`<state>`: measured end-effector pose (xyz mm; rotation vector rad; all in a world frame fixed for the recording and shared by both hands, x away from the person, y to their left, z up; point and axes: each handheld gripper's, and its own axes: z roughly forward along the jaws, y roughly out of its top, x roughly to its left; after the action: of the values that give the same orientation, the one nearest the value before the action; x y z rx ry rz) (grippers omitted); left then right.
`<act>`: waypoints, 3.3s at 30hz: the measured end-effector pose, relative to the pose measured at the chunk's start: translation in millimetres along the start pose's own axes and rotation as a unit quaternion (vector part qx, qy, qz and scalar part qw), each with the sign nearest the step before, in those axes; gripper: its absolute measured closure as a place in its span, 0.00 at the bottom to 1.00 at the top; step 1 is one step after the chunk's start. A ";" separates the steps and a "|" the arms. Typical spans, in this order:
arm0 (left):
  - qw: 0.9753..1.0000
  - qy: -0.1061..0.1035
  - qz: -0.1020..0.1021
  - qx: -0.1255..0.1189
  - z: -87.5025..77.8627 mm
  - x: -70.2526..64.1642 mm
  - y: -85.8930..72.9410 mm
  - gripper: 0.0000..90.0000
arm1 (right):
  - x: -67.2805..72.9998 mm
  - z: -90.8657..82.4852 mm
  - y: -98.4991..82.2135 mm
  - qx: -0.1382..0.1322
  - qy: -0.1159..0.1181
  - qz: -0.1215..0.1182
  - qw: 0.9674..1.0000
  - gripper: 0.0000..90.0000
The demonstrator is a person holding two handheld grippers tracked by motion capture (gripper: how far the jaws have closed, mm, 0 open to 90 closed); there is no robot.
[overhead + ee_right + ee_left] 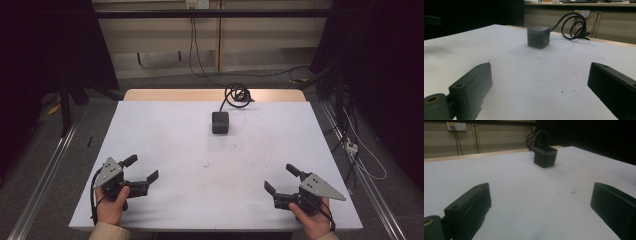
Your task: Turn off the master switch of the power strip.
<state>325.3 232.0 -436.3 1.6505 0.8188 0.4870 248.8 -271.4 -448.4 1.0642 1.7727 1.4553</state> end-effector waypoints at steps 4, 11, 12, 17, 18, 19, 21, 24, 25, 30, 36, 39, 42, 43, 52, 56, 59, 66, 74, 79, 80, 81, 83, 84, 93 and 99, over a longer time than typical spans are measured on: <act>1.000 0.001 -0.002 0.000 -0.4 0.8 -0.3 0.03 | 0.0 1.2 0.7 0.000 0.002 -0.001 1.000 0.06; 1.000 0.000 0.003 0.000 -1.0 0.5 -0.1 0.03 | 1.8 5.3 2.7 0.002 0.004 -0.003 1.000 0.06; 1.000 -0.001 0.003 0.000 -1.2 0.7 0.0 0.03 | 2.1 6.2 3.0 0.002 0.005 -0.003 1.000 0.06; 1.000 -0.003 0.004 -0.002 -1.4 0.3 0.6 0.03 | 2.9 11.7 5.0 0.005 0.005 -0.007 1.000 0.06; 1.000 -0.003 0.004 -0.002 -1.4 0.3 0.6 0.03 | 3.2 13.1 5.0 0.005 0.005 -0.004 1.000 0.06; 1.000 -0.004 0.004 -0.002 -1.3 0.1 0.5 0.03 | 3.5 14.5 5.0 0.007 0.006 -0.005 1.000 0.06; 1.000 -0.007 0.005 0.000 -0.5 -0.8 0.4 0.04 | 4.9 18.3 5.0 0.012 0.007 -0.006 1.000 0.06; 1.000 -0.011 0.004 -0.002 -0.6 -0.9 0.9 0.04 | 7.5 24.7 6.2 0.016 0.012 -0.012 1.000 0.06; 1.000 -0.011 0.004 -0.002 -0.6 -0.9 0.9 0.04 | 8.5 27.0 7.2 0.016 0.014 -0.014 1.000 0.06; 1.000 -0.017 0.004 -0.002 -0.1 -0.4 0.4 0.04 | 13.6 38.2 12.5 0.012 0.023 -0.014 1.000 0.06; 1.000 -0.016 0.003 -0.006 -1.7 0.5 0.8 0.04 | 13.9 50.9 16.9 0.012 0.026 -0.011 1.000 0.07; 1.000 -0.017 0.003 -0.006 -1.8 0.2 0.8 0.04 | 12.5 55.5 18.1 0.017 0.026 -0.011 0.999 0.07; 1.000 -0.018 0.003 -0.006 -1.4 -0.2 0.8 0.04 | 10.4 58.9 18.8 0.020 0.024 -0.011 0.999 0.07; 1.000 -0.020 0.004 -0.005 -1.1 -0.7 0.9 0.04 | 9.5 59.8 19.4 0.021 0.023 -0.010 0.999 0.07; 1.000 -0.021 0.001 -0.006 -0.8 -1.1 0.5 0.04 | 1.4 69.8 23.7 0.028 0.014 0.004 0.999 0.07; 1.000 -0.021 0.001 -0.008 -1.1 -0.8 0.7 0.04 | 0.6 74.6 25.0 0.031 0.015 0.009 0.999 0.07; 1.000 -0.020 0.000 -0.008 -0.9 -0.5 0.5 0.04 | 0.4 77.2 25.9 0.033 0.013 0.010 0.999 0.07; 1.000 -0.023 -0.002 -0.008 -0.8 -0.3 0.6 0.04 | 1.2 87.8 31.4 0.033 0.013 0.012 0.999 0.07; 1.000 -0.022 -0.003 -0.010 -1.5 1.1 1.0 0.04 | 1.6 98.1 35.2 0.037 0.013 0.015 0.999 0.08; 1.000 -0.026 -0.005 -0.010 0.4 0.3 1.0 0.04 | 2.3 102.2 39.4 0.036 0.012 0.013 0.999 0.09; 1.000 -0.026 -0.004 -0.011 0.7 0.2 1.2 0.04 | 2.9 104.2 41.0 0.036 0.011 0.012 0.999 0.09; 1.000 -0.026 -0.003 -0.011 0.9 0.2 1.5 0.04 | 2.9 104.8 41.3 0.036 0.011 0.012 0.999 0.09; 1.000 -0.025 -0.004 -0.011 0.9 0.3 1.5 0.04 | 2.4 106.3 42.2 0.037 0.011 0.010 0.999 0.09; 1.000 -0.025 -0.005 -0.012 0.8 0.9 1.4 0.04 | 2.3 107.2 42.6 0.036 0.010 0.013 0.999 0.09; 1.000 -0.026 -0.007 -0.016 0.2 1.4 2.5 0.04 | 2.6 114.1 47.9 0.038 0.009 0.011 0.999 0.09; 0.999 -0.032 -0.005 -0.015 3.8 0.5 3.2 0.04 | 1.3 117.0 49.9 0.041 0.005 0.010 0.999 0.09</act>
<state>329.1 229.5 -434.2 1.6266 0.7690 0.4366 357.1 -209.0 -424.8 1.1219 1.8477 1.4128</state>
